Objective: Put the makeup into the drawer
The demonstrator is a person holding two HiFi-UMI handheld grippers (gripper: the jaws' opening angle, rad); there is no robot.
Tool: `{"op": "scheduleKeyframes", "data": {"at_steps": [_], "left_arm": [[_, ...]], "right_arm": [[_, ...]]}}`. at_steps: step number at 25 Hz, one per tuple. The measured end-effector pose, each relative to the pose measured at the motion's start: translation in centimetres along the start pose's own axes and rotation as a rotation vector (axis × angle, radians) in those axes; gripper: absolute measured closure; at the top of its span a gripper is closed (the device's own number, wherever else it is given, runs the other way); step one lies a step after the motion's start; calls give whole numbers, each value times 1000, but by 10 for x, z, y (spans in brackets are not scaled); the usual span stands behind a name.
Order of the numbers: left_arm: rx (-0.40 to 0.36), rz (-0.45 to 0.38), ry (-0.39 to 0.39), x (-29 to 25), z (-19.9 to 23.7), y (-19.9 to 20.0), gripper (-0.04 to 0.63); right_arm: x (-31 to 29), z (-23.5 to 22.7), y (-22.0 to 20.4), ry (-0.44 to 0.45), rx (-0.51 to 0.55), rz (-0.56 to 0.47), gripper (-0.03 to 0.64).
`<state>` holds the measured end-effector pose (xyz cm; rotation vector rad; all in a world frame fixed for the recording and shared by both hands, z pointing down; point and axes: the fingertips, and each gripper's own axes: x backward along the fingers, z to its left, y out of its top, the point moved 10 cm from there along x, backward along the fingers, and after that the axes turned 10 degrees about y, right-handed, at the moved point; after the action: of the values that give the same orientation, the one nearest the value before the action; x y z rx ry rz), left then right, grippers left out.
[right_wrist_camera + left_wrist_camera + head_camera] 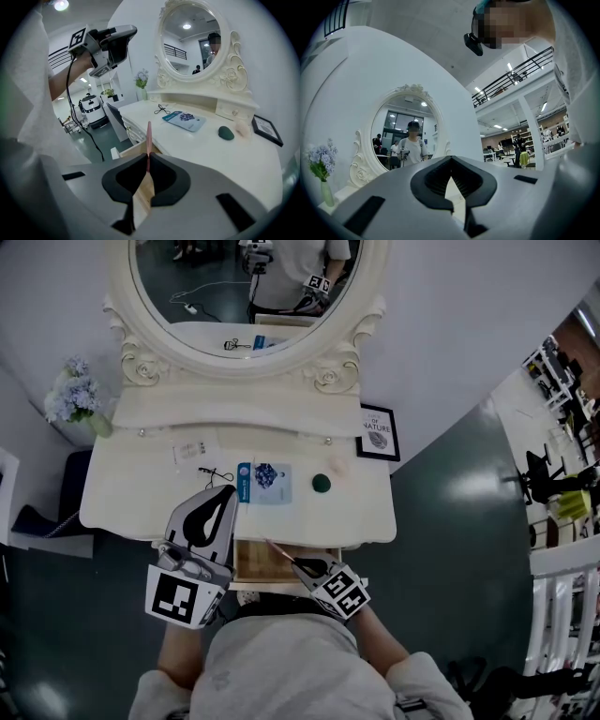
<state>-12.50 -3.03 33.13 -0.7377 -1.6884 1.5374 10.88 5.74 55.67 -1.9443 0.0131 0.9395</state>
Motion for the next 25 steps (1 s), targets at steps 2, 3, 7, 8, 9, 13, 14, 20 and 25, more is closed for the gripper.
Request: {"op": "scheduleKeyframes", "data": {"at_steps": [2, 3, 7, 8, 9, 13, 14, 20, 25], "left_arm": [[-2, -5, 7, 1, 0, 2, 583], [-1, -2, 3, 2, 0, 1, 583], [1, 3, 3, 2, 0, 0, 583], [5, 9, -7, 2, 0, -2, 583], [7, 12, -12, 2, -1, -3, 583], [7, 7, -11, 3, -2, -2, 583], [6, 6, -9, 3, -2, -2, 583], [-3, -2, 12, 4, -1, 2, 583], [-8, 27, 0, 4, -3, -1, 583]], "right_arm": [[-3, 0, -7, 7, -3, 26, 583], [-4, 0, -10, 12, -4, 40, 583], [-12, -3, -22, 21, -7, 97, 583], [-14, -4, -24, 21, -9, 108, 583], [-16, -5, -27, 21, -11, 118, 583], [-24, -9, -36, 27, -25, 158, 581], [-26, -10, -37, 28, -27, 173, 582], [-38, -16, -44, 35, -20, 247, 581], [-49, -23, -48, 36, -22, 312, 581]]}}
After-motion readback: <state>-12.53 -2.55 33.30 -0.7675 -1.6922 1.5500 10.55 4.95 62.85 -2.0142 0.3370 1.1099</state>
